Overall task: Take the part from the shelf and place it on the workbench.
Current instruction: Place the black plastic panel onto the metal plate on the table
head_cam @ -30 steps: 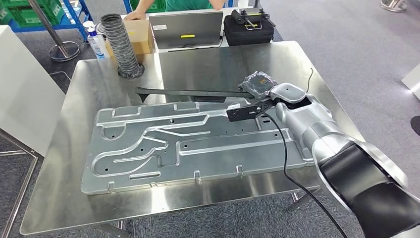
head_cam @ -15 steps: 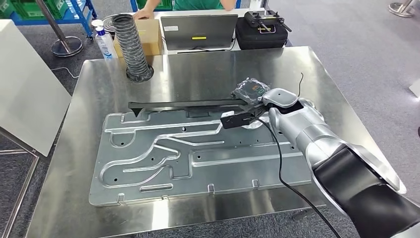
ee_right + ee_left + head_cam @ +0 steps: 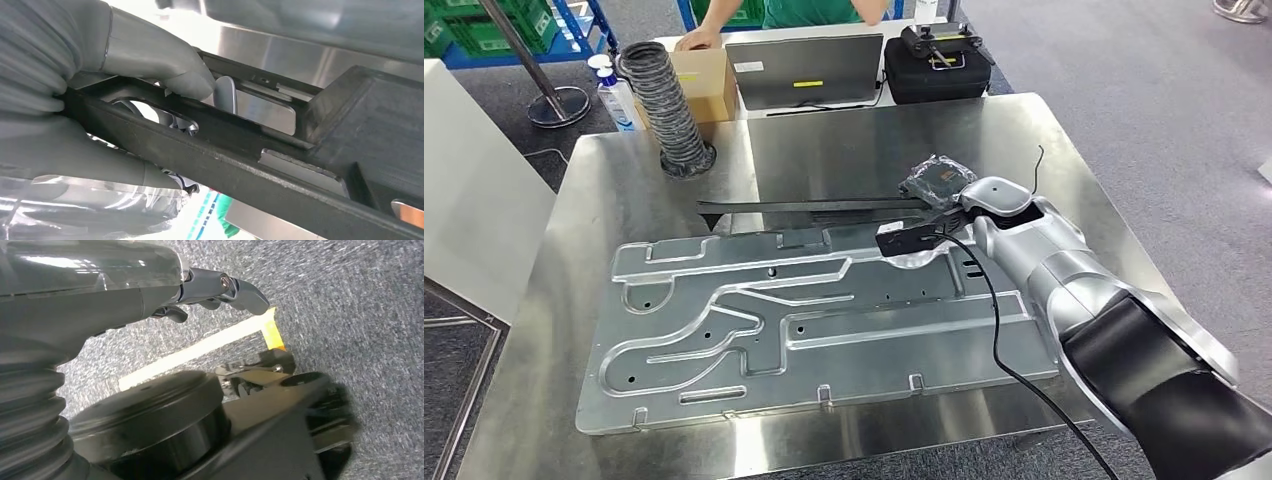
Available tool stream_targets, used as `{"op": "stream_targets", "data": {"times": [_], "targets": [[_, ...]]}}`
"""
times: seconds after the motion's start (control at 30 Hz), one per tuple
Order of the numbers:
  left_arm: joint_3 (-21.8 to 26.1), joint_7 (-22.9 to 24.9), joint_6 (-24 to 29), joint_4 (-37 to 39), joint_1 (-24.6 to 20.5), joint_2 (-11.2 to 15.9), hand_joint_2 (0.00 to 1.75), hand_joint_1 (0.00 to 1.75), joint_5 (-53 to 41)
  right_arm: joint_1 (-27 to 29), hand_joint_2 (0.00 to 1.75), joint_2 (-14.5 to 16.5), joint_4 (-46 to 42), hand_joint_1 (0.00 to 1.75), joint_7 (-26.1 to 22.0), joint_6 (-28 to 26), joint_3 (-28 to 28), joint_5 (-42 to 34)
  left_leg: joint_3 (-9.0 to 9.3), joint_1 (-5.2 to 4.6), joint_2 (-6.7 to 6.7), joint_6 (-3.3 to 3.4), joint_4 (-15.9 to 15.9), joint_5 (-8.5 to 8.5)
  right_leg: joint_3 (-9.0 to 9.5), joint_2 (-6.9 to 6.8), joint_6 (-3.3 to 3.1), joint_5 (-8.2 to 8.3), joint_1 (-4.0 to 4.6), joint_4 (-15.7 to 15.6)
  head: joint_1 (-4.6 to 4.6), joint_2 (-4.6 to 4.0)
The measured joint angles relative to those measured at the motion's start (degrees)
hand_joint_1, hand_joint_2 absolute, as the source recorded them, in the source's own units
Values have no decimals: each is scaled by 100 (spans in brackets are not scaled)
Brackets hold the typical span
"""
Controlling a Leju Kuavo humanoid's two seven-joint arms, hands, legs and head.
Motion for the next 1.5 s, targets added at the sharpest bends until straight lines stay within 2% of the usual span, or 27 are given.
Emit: {"op": "stream_targets", "data": {"times": [0.07, 0.1, 0.23, 0.3, 0.37, 0.4, 0.43, 0.47, 0.5, 0.57, 0.6, 0.7, 0.77, 0.87, 0.9, 0.93, 0.97, 1.07, 1.13, 1.2, 1.27, 1.3, 1.37, 1.4, 1.43, 1.47, 1.5], "targets": [[-1, 1, -1, 0, -4, 4, 175, 0, -8, -1, 175, -66, -23, 175, 1, -5, 16, -3, 343, -39, 1, 73, -738, 271, 7, 5, 32, -15, 16, 15, 0, 0], [-2, 0, -2, 0, -7, 5, 175, 0, -9, 1, 175, -100, -31, 175, 2, -7, 23, -4, 424, -58, -3, 98, -919, 309, 2, 3, 58, -16, 15, 19, 1, 0], [-3, 0, -3, 0, 6, 5, 175, 0, -11, 4, 175, -154, -42, 175, 4, -11, 41, -7, 469, -47, -10, 174, -1070, 372, -39, -5, 173, -65, -5, 74, 1, 0], [-5, -1, -3, 0, -5, 5, 175, 0, -13, 1, 175, -139, -45, 175, 3, -14, 45, -8, 489, -23, 5, 204, -1126, 415, -238, -3, 226, -343, -26, 522, 1, 0], [-6, -1, -5, 0, -8, 5, 175, 0, -14, 21, 175, -95, -40, 175, 3, -14, 49, -10, 485, -23, 16, 211, -1128, 418, -584, -3, 277, -675, -62, 1274, 1, 0], [-6, -1, -7, 0, -6, 5, 175, 0, -14, 41, 131, -63, -36, 131, 4, -14, 51, -10, 484, -20, 20, 210, -1125, 416, -711, -4, 303, -738, -89, 1534, 1, 0], [-7, -1, -11, 0, -3, 5, 175, 0, -15, 58, 87, -41, -32, 87, 4, -14, 53, -11, 484, -15, 21, 204, -1120, 412, -745, -5, 326, -697, -116, 1589, 1, 0], [-8, -1, -17, 0, -1, 5, 175, 0, -20, 65, 44, -22, -31, 44, 3, -15, 54, -13, 484, -5, 17, 191, -1108, 403, -656, -7, 348, -549, -144, 1397, 1, 0], [-13, -4, -24, 0, 0, 5, 131, 0, -34, 64, 0, -4, -31, 0, 3, -17, 55, -16, 485, 5, 12, 167, -1087, 387, -471, -10, 372, -341, -174, 1017, 1, 0], [-41, -11, -28, 0, -3, 7, 44, 0, -73, 36, 0, 37, -33, 0, 4, -22, 55, -32, 471, 8, 0, 96, -1028, 347, -116, 3, 382, -87, -188, 293, 1, 0], [-59, -14, -25, 0, -6, 7, 0, 0, -81, 24, 0, 57, -33, 0, 8, -24, 55, -41, 463, 4, -3, 58, -1009, 334, -33, 15, 361, -53, -178, 117, 1, 0], [-78, 55, 0, 0, -12, 7, 0, 0, -12, -3, 0, 80, -36, 0, 22, -24, 56, -61, 455, 14, -6, -45, -1006, 316, -18, 33, 232, -66, -140, 69, 1, 0], [-74, 196, 68, 0, -22, 4, 0, 0, 35, -44, 0, 62, -48, 0, 30, -21, 57, -67, 383, 32, -5, -94, -803, 152, 2, 11, 146, -40, -141, 46, 1, 0], [-72, 353, 202, 0, -36, 1, 0, 0, 51, -93, 0, -29, -63, 0, 51, -15, 65, -69, -53, 36, -4, -111, 267, -444, -1, -27, 81, -14, -101, 40, 0, 0], [-71, 369, 227, 0, -38, 1, 0, 0, 50, -93, 0, -62, -63, 0, 54, -11, 69, -69, -177, 36, -4, -107, 571, -561, -11, -35, 75, -10, -81, 43, 0, 0], [-71, 377, 240, 0, -38, 1, 0, 0, 49, -91, 0, -91, -64, 0, 54, -8, 73, -70, -212, 33, -4, -95, 684, -572, -23, -41, 69, -5, -63, 47, 0, 0], [-70, 381, 247, 0, -40, 1, 0, 0, 48, -91, 0, -117, -68, 0, 54, -3, 77, -71, -137, 29, -4, -74, 572, -478, -32, -44, 65, 0, -48, 53, 0, 0], [-71, 384, 249, 0, -47, 1, 0, 0, 45, -119, 0, -162, -91, 0, 55, 8, 80, -79, 472, -5, -6, 18, -544, -1, -50, -43, 88, 20, -22, 77, 0, 0], [-71, 382, 244, 0, -49, -2, 0, 0, 45, -137, 0, -173, -97, 0, 57, 14, 80, -84, 642, -33, -12, 58, -910, 110, -72, -41, 142, 55, -17, 86, 0, 0], [-70, 381, 234, 1, -40, -6, 0, 0, 45, -140, 0, -175, -96, 0, 60, 14, 81, -85, 622, -51, -15, 110, -948, 184, -98, -40, 221, 109, -33, 70, 1, 0], [-69, 378, 224, 3, -42, -15, 0, 0, 45, -143, 0, -166, -96, 0, 64, 10, 82, -88, 575, -45, -5, 181, -1013, 301, -174, -32, 282, -25, -56, 174, 2, 0], [-68, 375, 220, 4, -49, -20, 0, 0, 45, -146, 0, -151, -96, 0, 68, 9, 82, -90, 533, -35, 2, 209, -1046, 363, -259, -28, 305, -219, -62, 377, 2, 0], [-67, 370, 207, 5, -58, -24, 0, 0, 45, -146, 0, -94, -93, 0, 80, 8, 82, -93, 421, -35, 13, 239, -1057, 457, -487, -24, 343, -727, -87, 1071, 2, 0], [-67, 369, 197, 5, -56, -24, 0, 0, 45, -143, 0, -61, -90, 0, 86, 8, 82, -93, 356, -38, 16, 239, -1051, 500, -571, -24, 362, -896, -95, 1405, 2, 0], [-67, 367, 184, 6, -54, -25, 0, 0, 45, -139, 0, -28, -86, 0, 96, 7, 82, -93, 288, -39, 18, 235, -1041, 545, -579, -24, 377, -959, -102, 1592, 2, 0], [-67, 365, 170, 7, -53, -25, 0, 0, 45, -139, 0, 0, -83, 0, 104, 6, 82, -93, 218, -38, 20, 227, -1027, 588, -485, -24, 385, -910, -106, 1571, 2, 0], [-67, 362, 155, 7, -54, -26, 0, 0, 45, -144, 0, 24, -81, 0, 113, 5, 82, -93, 148, -35, 20, 215, -1009, 630, -282, -25, 388, -784, -111, 1341, 2, 0]]}}
